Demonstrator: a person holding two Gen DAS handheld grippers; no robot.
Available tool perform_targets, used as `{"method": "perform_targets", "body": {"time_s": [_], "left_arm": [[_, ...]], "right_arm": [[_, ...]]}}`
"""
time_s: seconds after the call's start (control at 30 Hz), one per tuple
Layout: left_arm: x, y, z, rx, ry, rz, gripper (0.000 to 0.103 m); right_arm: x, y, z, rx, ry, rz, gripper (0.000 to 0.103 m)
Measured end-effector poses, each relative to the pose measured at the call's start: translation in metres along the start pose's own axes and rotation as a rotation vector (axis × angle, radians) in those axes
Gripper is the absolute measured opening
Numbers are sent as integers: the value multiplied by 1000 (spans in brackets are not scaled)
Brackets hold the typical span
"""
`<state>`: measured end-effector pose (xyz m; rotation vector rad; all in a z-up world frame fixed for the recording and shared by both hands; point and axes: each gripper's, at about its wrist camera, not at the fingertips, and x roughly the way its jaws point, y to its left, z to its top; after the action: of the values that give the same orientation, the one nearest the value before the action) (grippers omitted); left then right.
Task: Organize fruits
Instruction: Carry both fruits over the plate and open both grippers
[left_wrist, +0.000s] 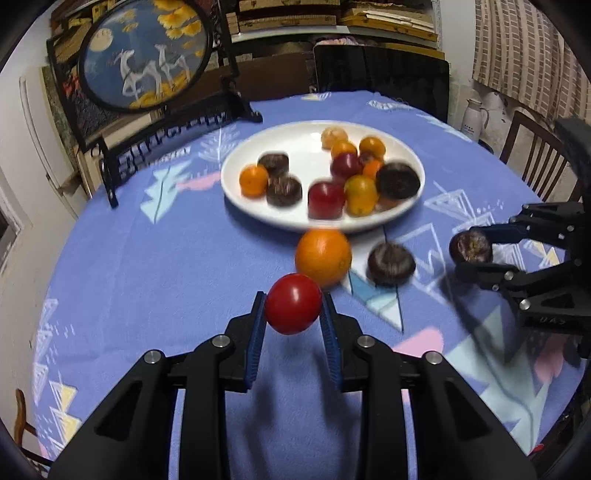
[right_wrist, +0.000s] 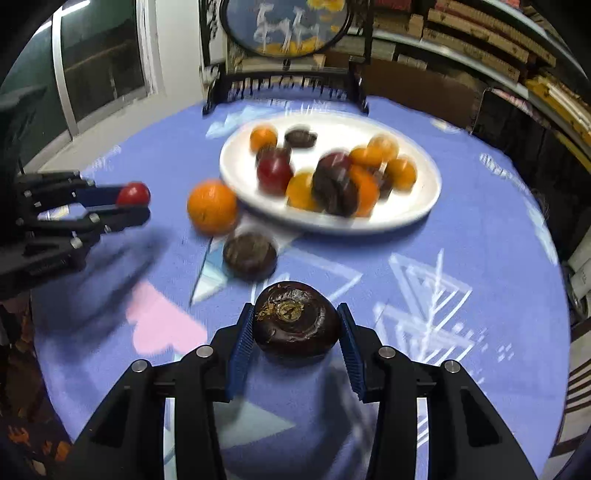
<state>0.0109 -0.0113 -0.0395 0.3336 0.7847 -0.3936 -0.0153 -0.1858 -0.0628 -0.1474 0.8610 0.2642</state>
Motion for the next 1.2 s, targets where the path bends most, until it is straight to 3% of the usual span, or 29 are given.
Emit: {"method": "perform_targets", "body": {"time_s": [0.17, 0.43, 0.63, 1.0, 1.03, 1.1, 1.2], "left_arm": [[-6, -2, 46, 25, -75, 41, 28], [17, -5, 113, 17, -111, 59, 28], [59, -3, 139, 7, -66, 81, 28], [123, 10, 151, -9, 17, 105, 29], [126, 11, 151, -10, 22, 105, 30], [133, 12, 152, -12, 30, 117, 41], [138, 14, 151, -20, 30, 118, 53]], "right_arm": [[-30, -17, 43, 18, -128, -22, 45], [-24, -44, 98, 78, -214, -8, 45], [6, -59, 121, 110, -196, 8, 45], [60, -78, 154, 126, -147, 17, 45], [65, -79, 157, 130, -142, 12, 45], [76, -81, 161, 134, -120, 22, 46], [82, -84, 163, 158, -133, 17, 57]]}}
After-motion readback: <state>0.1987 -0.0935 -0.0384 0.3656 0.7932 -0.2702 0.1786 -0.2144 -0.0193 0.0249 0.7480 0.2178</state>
